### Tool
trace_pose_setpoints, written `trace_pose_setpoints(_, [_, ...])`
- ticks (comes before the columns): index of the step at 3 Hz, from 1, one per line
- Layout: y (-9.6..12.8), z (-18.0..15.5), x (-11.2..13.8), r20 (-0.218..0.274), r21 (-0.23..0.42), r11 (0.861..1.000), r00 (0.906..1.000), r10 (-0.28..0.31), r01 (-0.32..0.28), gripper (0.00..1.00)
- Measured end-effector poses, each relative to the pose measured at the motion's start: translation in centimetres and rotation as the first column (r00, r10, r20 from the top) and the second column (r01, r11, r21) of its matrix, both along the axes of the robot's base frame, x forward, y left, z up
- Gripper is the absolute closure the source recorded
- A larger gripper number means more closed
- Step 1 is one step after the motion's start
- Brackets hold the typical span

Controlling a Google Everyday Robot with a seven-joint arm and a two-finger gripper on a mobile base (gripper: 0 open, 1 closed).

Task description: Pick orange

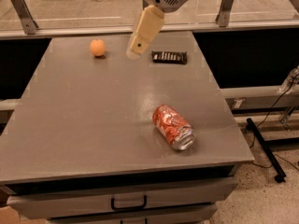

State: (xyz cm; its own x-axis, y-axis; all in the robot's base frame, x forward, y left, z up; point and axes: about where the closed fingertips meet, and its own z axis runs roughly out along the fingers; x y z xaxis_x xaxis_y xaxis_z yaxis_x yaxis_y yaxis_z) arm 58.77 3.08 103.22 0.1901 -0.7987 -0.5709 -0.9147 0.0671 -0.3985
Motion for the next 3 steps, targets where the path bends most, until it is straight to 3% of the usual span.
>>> trace_pose_setpoints(1, [3.6, -3.0, 3.5, -0.03, 0.066, 0.997, 0.9989, -0.036, 0.037, 0.0])
trace_pose_setpoints(2, [8.4, -6.1, 9.9, -0.043, 0.172, 0.981, 0.9952, -0.089, 0.095, 0.0])
trace_pose_setpoints(3, [11.6, -8.9, 15.4, -0.096, 0.268, 0.952, 0.9871, -0.128, 0.15, 0.0])
